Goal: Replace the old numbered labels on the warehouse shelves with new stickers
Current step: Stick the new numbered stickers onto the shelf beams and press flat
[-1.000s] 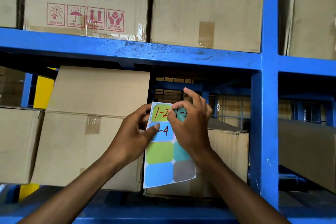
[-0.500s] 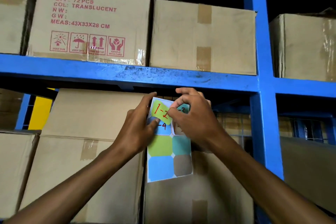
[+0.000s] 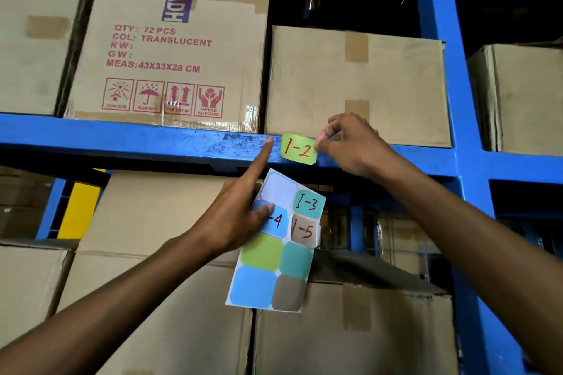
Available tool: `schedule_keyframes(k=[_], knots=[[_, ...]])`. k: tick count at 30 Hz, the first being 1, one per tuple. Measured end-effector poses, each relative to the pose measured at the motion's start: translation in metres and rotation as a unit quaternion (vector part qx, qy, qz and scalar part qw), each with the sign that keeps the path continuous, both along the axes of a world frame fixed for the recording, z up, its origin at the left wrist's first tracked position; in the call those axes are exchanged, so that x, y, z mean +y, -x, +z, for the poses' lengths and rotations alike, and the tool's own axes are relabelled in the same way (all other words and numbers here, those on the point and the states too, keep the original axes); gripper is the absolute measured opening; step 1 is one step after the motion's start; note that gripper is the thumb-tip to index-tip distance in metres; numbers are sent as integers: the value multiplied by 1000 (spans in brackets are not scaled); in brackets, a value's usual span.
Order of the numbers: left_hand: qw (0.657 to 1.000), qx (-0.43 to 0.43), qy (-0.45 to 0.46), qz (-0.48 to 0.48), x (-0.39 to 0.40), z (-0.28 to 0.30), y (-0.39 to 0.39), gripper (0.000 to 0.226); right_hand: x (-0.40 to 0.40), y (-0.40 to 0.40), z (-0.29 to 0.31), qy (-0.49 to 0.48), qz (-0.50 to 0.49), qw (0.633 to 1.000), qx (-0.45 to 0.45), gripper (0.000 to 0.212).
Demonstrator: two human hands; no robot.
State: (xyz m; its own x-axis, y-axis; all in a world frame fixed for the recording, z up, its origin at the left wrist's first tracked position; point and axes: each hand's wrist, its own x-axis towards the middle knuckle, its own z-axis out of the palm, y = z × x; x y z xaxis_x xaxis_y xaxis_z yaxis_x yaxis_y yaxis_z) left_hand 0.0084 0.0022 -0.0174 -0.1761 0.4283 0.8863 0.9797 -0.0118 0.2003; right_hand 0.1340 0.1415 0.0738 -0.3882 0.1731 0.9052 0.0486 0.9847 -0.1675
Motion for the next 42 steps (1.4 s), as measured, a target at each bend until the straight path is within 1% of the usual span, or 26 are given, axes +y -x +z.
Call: schedule_keyframes(k=[7, 13, 17, 24, 30, 36, 42], knots=[[996, 40, 62, 50, 9, 16, 16, 96, 0, 17, 18, 2, -40, 999, -19, 17], [993, 39, 83, 80, 18, 22, 25, 94, -3, 22, 24, -19, -67, 997, -32, 16], [990, 41, 95, 98, 22, 24, 26, 92, -3, 26, 26, -39, -83, 995, -25, 17], [983, 55, 105, 143, 24, 22, 34, 95, 4, 31, 25, -73, -97, 992, -12, 16], [981, 70, 101, 152, 25, 23, 36, 98, 9, 35, 27, -83, -97, 992, 11, 17], [981, 77, 98, 150, 28, 24, 40, 102, 8, 34, 24, -99, -106, 989, 0, 20], [980, 82, 95, 154, 28, 23, 40, 100, 11, 35, 21, -115, -110, 987, 10, 20]])
